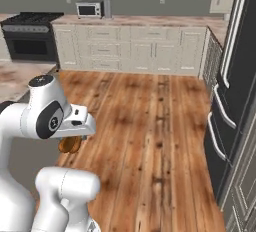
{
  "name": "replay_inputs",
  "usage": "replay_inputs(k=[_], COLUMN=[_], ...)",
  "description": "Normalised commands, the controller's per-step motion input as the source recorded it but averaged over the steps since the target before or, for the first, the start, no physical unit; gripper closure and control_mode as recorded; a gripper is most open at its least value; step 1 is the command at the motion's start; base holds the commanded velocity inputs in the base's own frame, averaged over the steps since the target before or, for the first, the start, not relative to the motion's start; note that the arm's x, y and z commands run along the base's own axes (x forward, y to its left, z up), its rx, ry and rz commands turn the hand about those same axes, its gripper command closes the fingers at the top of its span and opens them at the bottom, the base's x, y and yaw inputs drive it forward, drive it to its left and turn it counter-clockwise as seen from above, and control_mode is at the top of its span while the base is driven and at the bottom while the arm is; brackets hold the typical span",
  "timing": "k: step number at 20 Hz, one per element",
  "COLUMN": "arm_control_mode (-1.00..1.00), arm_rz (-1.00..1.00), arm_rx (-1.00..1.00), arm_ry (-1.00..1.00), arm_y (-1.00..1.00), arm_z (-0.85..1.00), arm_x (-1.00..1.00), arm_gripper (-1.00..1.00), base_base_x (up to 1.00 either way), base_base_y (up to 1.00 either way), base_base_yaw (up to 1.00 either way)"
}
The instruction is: Move the hot dog bun to the plate on the dining table and place the condiment next to that plate. Then navigate to the fridge and take the sausage and place it on the plate as well.
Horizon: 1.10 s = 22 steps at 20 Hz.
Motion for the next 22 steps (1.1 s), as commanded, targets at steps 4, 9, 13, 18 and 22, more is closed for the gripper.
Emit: replay_inputs(k=[4,9,13,18,22], arm_control_mode=[1.0,1.0,1.0,1.0,1.0], arm_rz=[0.0,0.0,0.0,0.0,0.0], arm_rx=[0.0,0.0,0.0,0.0,0.0], arm_ry=[0.0,0.0,0.0,0.0,0.0], arm_y=[0.0,0.0,0.0,0.0,0.0], arm_z=[0.0,0.0,0.0,0.0,0.0], arm_x=[0.0,0.0,0.0,0.0,0.0], arm_gripper=[1.0,1.0,1.0,1.0,1.0], base_base_x=[-1.0,-1.0,-1.0,-0.74,-0.19], base_base_y=[0.88,0.76,0.55,0.89,1.0], base_base_yaw=[0.0,0.0,0.0,0.03,0.07])
